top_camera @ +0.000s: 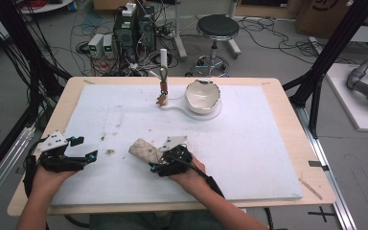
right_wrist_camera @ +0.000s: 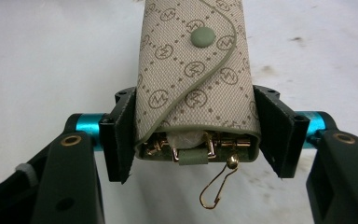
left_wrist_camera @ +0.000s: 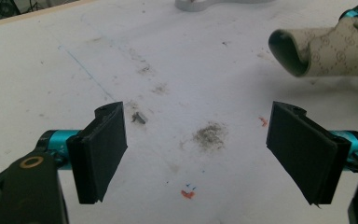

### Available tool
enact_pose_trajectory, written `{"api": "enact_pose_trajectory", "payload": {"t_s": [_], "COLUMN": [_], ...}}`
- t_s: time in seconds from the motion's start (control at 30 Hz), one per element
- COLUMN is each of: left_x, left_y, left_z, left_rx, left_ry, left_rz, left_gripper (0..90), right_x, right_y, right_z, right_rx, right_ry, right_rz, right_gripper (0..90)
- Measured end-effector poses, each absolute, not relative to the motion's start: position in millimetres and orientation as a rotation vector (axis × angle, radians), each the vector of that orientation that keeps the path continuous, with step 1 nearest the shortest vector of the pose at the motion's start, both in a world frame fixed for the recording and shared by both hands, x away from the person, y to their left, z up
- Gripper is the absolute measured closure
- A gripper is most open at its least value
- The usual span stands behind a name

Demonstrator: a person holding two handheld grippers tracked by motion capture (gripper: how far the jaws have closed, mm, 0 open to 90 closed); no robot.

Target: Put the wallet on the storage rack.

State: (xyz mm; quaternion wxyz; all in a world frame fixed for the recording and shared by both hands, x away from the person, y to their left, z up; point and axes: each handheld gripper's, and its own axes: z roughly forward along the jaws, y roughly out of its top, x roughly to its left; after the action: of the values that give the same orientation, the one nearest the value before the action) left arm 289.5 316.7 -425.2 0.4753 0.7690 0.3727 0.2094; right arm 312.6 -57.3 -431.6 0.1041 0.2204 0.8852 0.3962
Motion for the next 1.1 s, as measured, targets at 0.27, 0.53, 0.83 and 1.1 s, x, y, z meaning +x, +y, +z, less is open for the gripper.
{"api": "enact_pose_trajectory", "payload": {"t_s": [0.27,0.53,0.83,1.1], "left_x": [296,307,324,334], "left_y": [309,296,273,258], "left_z": [-425,-426,-425,-424], "left_rx": [1.884,1.885,1.883,1.88], "left_ry": [0.893,0.864,0.809,0.788], "left_rz": [0.499,0.468,0.435,0.417], "left_gripper": [20.0,20.0,20.0,20.0], "right_x": [322,329,334,337], "right_y": [-89,-133,-184,-220], "right_z": [-415,-396,-385,-381], "right_rx": [0.724,0.791,0.899,0.964], "right_ry": [2.534,2.44,2.338,2.265], "right_rz": [1.212,1.219,1.199,1.17], "right_gripper": [37.2,37.2,37.2,37.2]}}
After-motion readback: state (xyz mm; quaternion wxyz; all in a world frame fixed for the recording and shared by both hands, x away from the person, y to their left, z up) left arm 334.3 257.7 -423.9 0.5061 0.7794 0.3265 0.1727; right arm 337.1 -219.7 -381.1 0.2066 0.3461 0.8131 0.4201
